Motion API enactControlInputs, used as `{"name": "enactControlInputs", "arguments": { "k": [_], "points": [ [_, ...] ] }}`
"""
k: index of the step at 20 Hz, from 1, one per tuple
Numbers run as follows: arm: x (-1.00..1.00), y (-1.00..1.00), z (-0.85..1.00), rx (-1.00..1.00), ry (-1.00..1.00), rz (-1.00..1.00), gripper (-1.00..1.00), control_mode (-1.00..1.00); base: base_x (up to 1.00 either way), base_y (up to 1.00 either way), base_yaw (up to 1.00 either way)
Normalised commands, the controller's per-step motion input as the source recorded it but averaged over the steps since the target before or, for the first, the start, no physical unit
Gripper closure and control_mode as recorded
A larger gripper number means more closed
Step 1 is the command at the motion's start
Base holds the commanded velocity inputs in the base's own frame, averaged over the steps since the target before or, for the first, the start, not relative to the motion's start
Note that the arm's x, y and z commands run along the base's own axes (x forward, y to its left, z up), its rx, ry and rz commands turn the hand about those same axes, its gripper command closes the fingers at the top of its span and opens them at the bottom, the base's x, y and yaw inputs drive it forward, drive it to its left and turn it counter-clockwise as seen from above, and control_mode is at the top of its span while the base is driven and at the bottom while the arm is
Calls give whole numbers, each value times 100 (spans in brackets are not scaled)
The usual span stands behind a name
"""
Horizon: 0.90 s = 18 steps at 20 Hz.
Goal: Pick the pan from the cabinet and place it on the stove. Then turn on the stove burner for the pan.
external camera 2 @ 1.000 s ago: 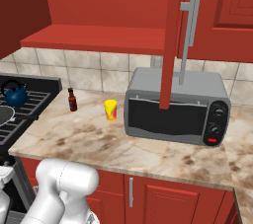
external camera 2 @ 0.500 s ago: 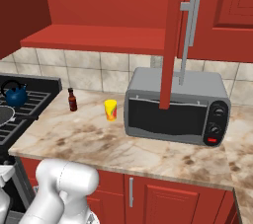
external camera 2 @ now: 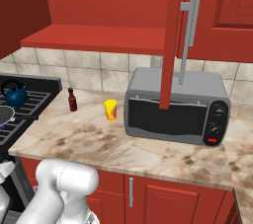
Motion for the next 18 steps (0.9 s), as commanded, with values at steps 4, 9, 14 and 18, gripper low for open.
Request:
{"name": "enactControlInputs", "arguments": {
  "k": [4,9,14,18],
  "points": [
    [-31,4,0,-27,0,-1,100,-100,0,0,0],
    [-32,4,0,-27,0,-1,100,-100,0,0,0],
    [-29,4,-1,-25,1,-1,100,-100,0,0,0],
    [-24,3,0,-15,3,-3,100,-100,0,0,0]
  ]
}}
